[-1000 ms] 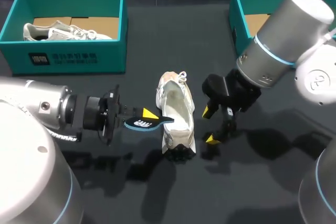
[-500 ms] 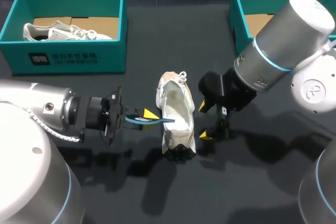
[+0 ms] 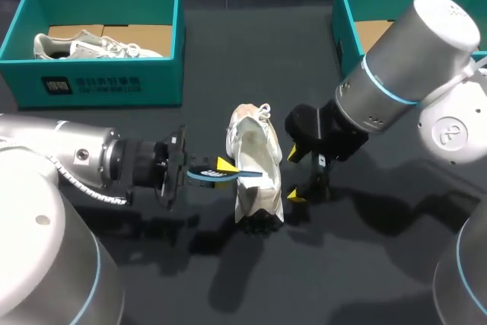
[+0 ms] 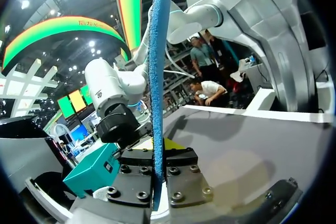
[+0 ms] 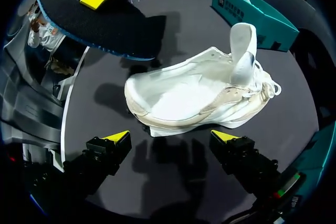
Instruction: Take the shoe out of the shoebox, open the shoe tongue, remove and reinsert the insole, then place the shoe into the shoebox
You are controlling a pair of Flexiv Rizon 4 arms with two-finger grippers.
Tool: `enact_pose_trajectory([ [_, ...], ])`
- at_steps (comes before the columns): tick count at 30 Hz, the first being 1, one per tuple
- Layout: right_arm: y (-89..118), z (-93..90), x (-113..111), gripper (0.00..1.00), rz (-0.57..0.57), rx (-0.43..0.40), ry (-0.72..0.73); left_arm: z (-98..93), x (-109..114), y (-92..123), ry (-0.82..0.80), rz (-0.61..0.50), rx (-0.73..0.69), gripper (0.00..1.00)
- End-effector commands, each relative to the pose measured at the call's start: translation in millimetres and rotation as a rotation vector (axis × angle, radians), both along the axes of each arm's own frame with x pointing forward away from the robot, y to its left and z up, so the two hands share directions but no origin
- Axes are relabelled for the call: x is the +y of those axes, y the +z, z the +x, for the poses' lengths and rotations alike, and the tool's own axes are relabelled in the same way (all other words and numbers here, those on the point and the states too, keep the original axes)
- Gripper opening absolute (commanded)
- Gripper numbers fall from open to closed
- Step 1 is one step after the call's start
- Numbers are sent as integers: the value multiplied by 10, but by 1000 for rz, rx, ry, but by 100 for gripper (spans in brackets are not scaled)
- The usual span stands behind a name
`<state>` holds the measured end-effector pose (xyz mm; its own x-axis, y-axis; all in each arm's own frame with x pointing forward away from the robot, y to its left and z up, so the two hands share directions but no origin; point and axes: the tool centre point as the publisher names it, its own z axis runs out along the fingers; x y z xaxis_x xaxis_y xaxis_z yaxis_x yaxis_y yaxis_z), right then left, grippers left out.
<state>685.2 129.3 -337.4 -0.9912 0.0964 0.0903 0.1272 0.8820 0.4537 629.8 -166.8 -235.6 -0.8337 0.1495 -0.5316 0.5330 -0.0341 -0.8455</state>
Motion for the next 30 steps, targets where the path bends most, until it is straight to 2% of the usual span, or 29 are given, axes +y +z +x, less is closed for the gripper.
enact_pose_trajectory([
  [1, -71, 20, 0, 100, 3, 3, -4, 85, -161, -77, -28, -16, 9, 0],
  [12, -75, 20, -4, 100, 5, 3, -5, 91, -186, -87, -36, -14, 18, 0],
  [19, -75, 20, -4, 100, 5, 3, -5, 252, -329, -224, -26, -65, 41, 0],
  [30, -75, 20, -4, 100, 5, 3, -5, 305, -371, -223, -20, -68, 56, 0],
])
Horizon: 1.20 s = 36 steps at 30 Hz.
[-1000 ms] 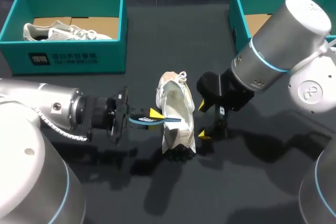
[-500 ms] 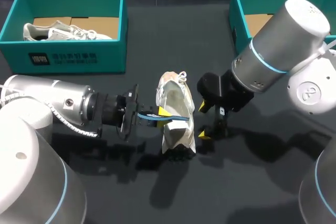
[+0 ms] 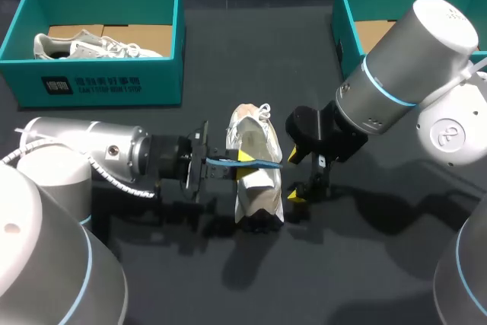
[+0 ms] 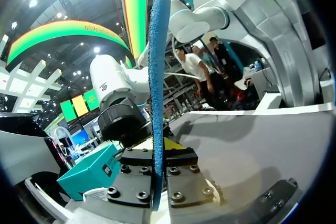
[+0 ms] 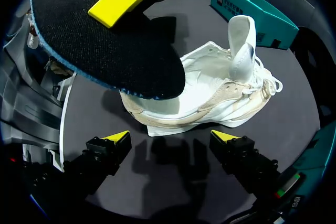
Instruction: Take the shoe out of the shoebox, open the shoe tongue, remove and reinsert the insole, then place the shoe into the shoebox
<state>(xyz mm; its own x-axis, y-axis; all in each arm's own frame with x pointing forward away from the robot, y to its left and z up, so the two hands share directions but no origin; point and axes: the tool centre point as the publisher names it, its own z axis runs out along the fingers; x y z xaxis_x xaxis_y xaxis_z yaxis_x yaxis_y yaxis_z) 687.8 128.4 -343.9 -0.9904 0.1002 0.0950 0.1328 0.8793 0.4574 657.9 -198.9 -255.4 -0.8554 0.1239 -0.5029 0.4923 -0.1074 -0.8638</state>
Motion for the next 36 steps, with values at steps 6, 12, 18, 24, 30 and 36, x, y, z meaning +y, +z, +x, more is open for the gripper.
enact_pose_trajectory([
  [6, -11, -6, 6, 100, 0, -1, 0, 30, -52, -30, -6, 13, 15, 0],
  [12, -11, -6, 6, 100, 0, -1, 0, 30, -52, -30, -6, 13, 15, 0],
  [18, -11, -6, 6, 100, 0, -1, 0, 42, -60, -38, -8, 11, 18, 0],
  [24, -11, -6, 6, 100, 0, -1, 0, 101, -81, -62, -11, -5, 24, 0],
  [30, -11, -6, 6, 100, 0, -1, 0, 162, -106, -115, -10, -9, 37, 0],
  [36, -11, -6, 6, 100, 0, -1, 0, 183, -112, -183, 2, 2, 42, 0],
])
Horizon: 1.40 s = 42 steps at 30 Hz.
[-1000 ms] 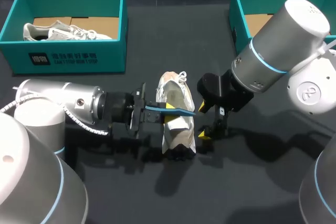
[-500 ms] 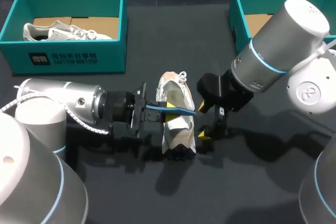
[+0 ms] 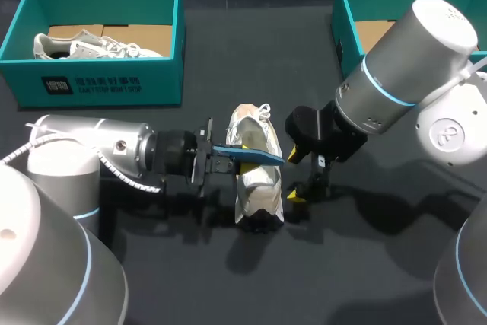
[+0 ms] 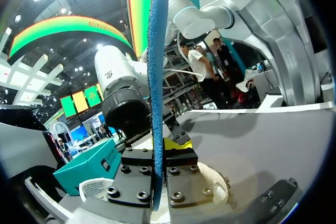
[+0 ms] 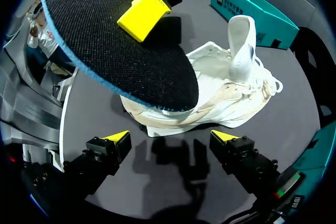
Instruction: Take the shoe out of the shoebox, open the shoe tongue, remove and reinsert the insole, then place the shoe into the shoebox
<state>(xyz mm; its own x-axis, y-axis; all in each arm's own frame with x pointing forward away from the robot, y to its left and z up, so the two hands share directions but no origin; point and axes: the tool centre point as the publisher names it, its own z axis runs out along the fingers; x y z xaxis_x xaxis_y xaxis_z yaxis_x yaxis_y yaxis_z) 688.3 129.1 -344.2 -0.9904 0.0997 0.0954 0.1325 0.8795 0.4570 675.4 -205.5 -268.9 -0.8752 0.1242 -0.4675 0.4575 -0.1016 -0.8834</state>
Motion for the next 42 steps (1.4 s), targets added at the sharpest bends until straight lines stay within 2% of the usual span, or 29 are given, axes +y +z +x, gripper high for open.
enact_pose_trajectory([
  [1, -7, -10, -1, 100, 1, -2, -1, 10, -45, -55, 2, -4, 1, 0],
  [11, -7, -10, -1, 100, 1, -2, -1, -13, -50, -126, 13, -5, 5, 0],
  [23, -7, -10, -1, 100, 1, -2, -1, -123, 0, -60, 26, -22, 0, 0],
  [31, -7, -10, -1, 100, 1, -2, -1, -91, 59, -112, 32, -19, 10, 0],
  [42, -7, -10, -1, 100, 1, -2, -1, 60, 71, -271, 27, -26, 37, 0],
])
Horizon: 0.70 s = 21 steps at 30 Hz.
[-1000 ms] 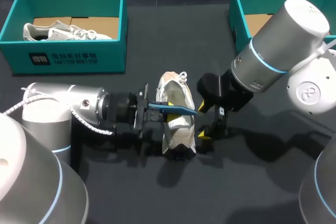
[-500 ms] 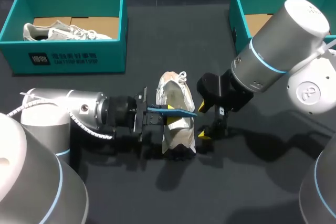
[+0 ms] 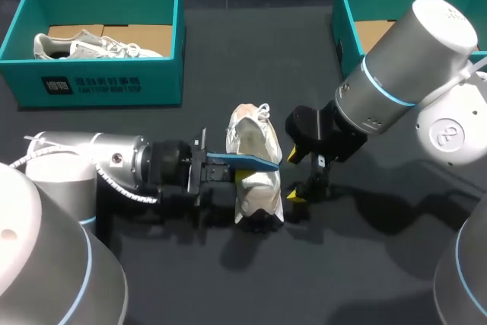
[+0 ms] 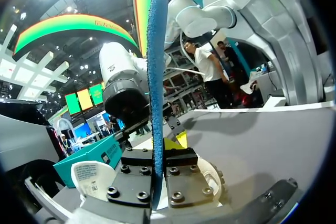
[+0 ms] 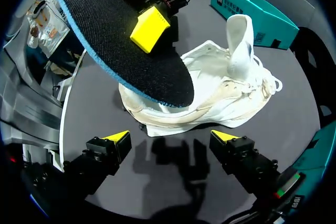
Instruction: Take the shoe out of the shoebox, open the shoe tongue, remove and reinsert the insole, then place the shoe into the shoebox
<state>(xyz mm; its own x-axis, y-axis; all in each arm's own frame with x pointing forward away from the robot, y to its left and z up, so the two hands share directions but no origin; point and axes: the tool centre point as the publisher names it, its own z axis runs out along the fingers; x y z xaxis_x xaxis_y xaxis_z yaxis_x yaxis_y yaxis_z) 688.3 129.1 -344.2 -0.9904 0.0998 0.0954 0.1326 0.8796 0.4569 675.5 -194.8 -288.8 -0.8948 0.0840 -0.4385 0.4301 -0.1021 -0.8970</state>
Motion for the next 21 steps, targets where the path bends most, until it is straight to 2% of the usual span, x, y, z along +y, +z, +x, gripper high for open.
enact_pose_trajectory([
  [1, -8, -11, -2, 100, 1, -2, -1, 62, -36, -78, -9, -7, 3, 0],
  [21, -8, -11, -2, 100, 1, -2, -1, 205, -36, -257, -5, -25, -29, 0],
])
